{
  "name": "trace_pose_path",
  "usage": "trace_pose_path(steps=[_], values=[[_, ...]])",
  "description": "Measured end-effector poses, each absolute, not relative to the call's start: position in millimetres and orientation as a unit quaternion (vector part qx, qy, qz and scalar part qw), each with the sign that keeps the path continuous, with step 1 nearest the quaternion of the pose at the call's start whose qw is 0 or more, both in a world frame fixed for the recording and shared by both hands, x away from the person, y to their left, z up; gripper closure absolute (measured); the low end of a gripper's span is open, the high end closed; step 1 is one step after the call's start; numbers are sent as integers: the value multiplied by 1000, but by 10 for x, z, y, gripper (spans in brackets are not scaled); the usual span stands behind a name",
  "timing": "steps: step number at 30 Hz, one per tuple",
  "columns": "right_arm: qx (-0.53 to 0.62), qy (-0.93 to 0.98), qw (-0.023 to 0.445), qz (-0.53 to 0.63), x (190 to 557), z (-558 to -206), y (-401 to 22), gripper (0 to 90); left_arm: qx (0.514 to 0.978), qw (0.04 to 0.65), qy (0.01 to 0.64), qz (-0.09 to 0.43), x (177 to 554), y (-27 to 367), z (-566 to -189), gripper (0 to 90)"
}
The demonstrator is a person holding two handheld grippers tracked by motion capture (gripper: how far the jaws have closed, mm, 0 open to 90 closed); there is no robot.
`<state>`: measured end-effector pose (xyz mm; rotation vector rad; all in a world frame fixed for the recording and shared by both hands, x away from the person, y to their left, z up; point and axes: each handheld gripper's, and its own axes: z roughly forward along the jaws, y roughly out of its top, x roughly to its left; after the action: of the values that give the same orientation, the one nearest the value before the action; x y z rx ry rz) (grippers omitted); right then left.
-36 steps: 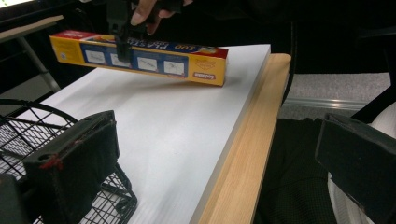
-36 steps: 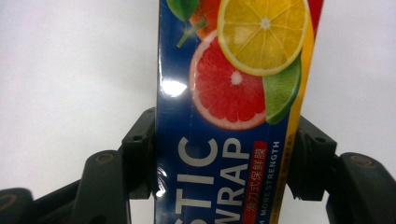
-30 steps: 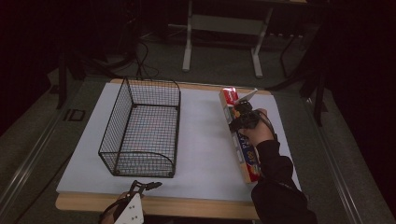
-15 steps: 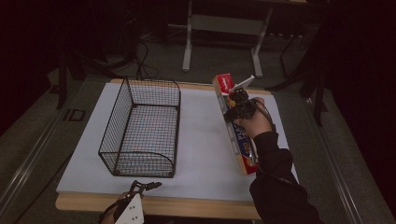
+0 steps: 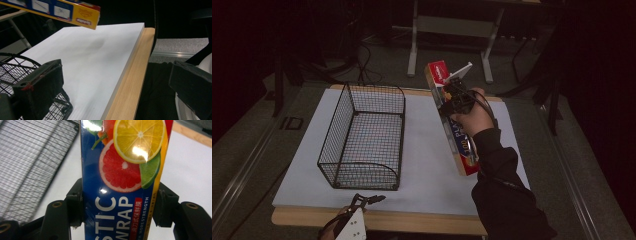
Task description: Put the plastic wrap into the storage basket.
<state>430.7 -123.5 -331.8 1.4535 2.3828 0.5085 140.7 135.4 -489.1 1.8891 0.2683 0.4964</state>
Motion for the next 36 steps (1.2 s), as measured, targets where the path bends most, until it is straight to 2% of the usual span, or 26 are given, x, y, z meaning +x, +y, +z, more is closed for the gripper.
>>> trace_pose_path(steps=[21,36], values=[[463,838,172,234,4308,-2762,-340,396,795,559,114,204,1401,1380,-4878,1],[420,850,161,274,4207,-2788,467,396,792,566,112,201,1384,1381,-4865,0]])
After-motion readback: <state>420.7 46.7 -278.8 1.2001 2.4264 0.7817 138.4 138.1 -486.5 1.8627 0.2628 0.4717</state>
